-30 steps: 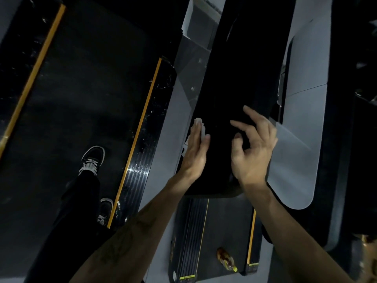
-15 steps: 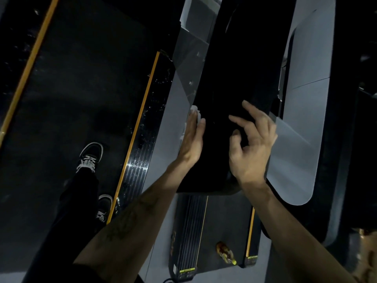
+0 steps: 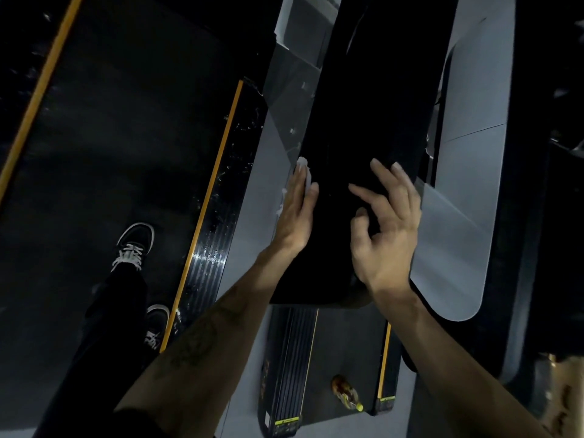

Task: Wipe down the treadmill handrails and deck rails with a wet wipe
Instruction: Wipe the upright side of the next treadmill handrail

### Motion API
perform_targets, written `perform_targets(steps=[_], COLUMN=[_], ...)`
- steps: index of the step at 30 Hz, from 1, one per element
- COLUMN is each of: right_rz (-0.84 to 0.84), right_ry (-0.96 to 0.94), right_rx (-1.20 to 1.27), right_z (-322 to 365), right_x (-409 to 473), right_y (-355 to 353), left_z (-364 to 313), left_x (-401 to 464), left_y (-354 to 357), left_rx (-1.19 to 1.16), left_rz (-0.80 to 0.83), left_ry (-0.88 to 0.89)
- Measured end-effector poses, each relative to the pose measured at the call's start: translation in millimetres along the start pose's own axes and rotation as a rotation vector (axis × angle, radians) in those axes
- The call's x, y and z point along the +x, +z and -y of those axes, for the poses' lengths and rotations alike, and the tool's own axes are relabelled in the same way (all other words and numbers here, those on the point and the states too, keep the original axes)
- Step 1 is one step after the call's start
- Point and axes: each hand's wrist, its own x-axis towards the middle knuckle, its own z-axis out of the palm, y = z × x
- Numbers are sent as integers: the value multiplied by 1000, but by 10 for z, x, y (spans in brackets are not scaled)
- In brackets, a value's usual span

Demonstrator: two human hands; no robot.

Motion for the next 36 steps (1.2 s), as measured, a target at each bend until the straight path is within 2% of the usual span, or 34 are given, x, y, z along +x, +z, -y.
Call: perform_targets(steps=[2,5,10,15,19,22,25,29,33,36], right_rz=[6,8,-1,-13,-14,-11,-10,-5,-18,-24], right_ry=[3,2,-31,-12,-9,3,11,2,4,9], right_rx=[5,3,-4,20,26,27,35,23,38,51], right_z=[5,8,-19,-26,-38,-34,-31,-47,-68,-73], right_x=[1,3,-6,9,10,7,1,-2,-5,-5], right_y=[-1,6,17,32,33,33,29,42,55,54], left_z=[28,17,-150,-266,-110,12,28,-116,-144,-8], left_x=[-51,-252,-367,-21,-132,-355,-455,-118,246,221], left_y=[-12,-22,103,22,-10,14,33,9,-29,-60], left_rx=[-34,-145,-54,-123,-208,-282,-194,-100,-136,-253], left_rz=[21,82,29,0,10,29,73,60,46,28], left_ry=[-36,29,135,-7,-113,-94,-57,10,-111,-213])
